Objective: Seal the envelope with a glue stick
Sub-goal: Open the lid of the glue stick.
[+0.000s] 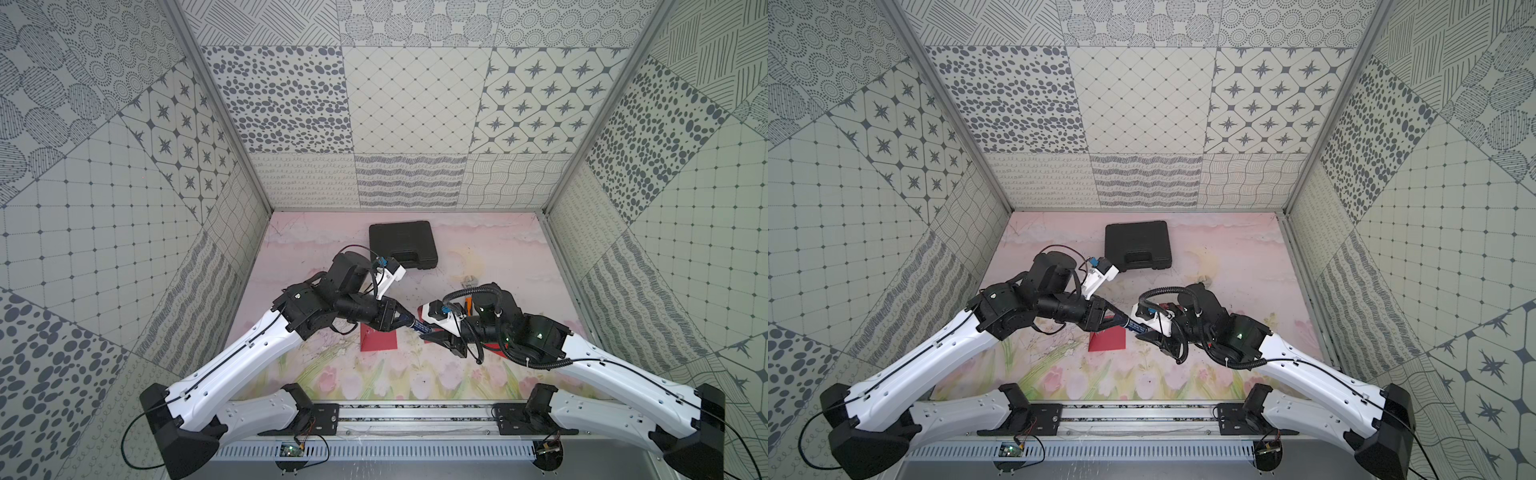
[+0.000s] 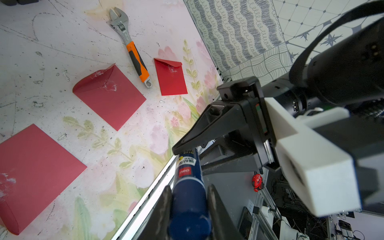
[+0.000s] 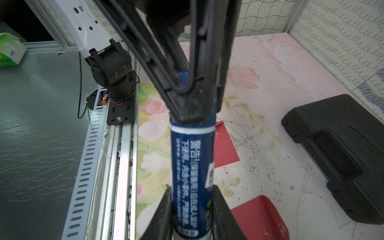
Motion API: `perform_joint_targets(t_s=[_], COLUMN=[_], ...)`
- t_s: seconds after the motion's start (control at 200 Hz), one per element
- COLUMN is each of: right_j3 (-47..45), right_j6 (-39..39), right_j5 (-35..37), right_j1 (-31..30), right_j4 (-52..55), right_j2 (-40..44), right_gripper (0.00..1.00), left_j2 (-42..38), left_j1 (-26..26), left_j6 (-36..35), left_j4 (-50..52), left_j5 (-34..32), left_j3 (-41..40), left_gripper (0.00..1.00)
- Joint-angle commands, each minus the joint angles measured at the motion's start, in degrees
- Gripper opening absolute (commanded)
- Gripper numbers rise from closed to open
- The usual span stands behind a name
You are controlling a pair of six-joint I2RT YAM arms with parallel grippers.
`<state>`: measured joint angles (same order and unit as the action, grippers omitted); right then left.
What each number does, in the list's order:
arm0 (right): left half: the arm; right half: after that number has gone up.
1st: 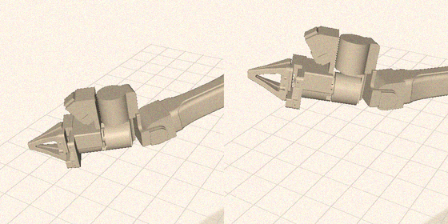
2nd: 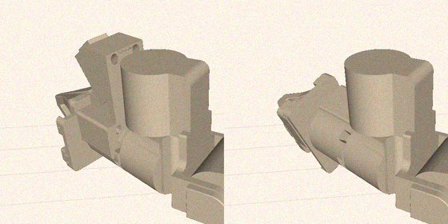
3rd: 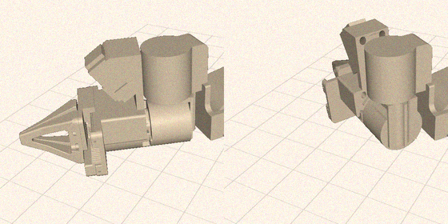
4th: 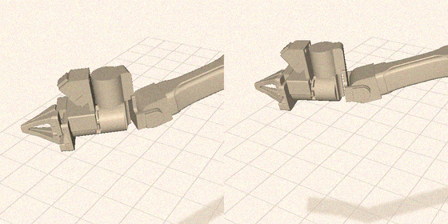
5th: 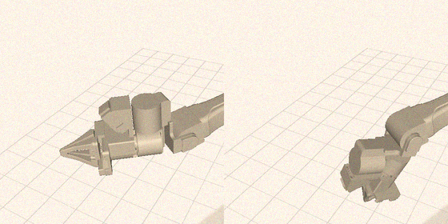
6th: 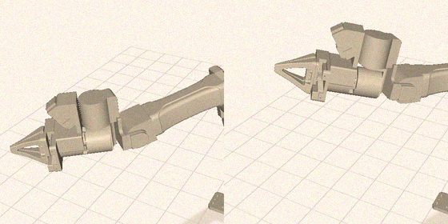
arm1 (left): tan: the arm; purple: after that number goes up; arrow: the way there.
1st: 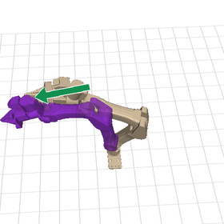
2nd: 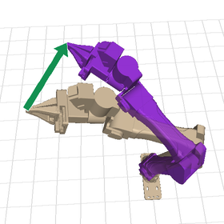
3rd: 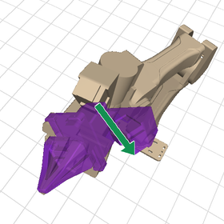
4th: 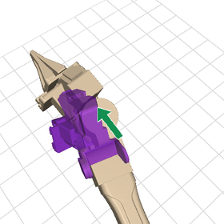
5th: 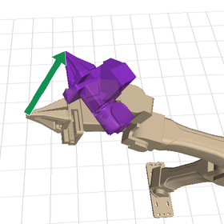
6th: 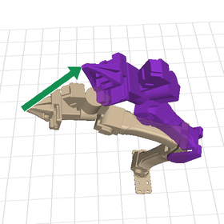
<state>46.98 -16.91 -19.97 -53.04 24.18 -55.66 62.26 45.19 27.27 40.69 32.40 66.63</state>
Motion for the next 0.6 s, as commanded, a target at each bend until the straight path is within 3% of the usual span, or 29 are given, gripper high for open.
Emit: perform_joint_targets(t_s=[0.0, 0.595], right_j3=[-3.0, -2.9], right_j6=[1.2, 1.2], right_j5=[4.5, 4.2], right_j1=[0.7, 0.7], right_j4=[11.9, 12.0], right_j2=[-0.6, -0.6], right_gripper=[0.00, 0.00], left_j2=[-1.8, -2.5], left_j1=[-0.9, -1.6], left_j6=[-2.3, -2.7], left_j4=[0.7, 1.5], left_j5=[0.4, 0.6], left_j3=[2.2, 2.5], left_gripper=[0.03, 0.03])
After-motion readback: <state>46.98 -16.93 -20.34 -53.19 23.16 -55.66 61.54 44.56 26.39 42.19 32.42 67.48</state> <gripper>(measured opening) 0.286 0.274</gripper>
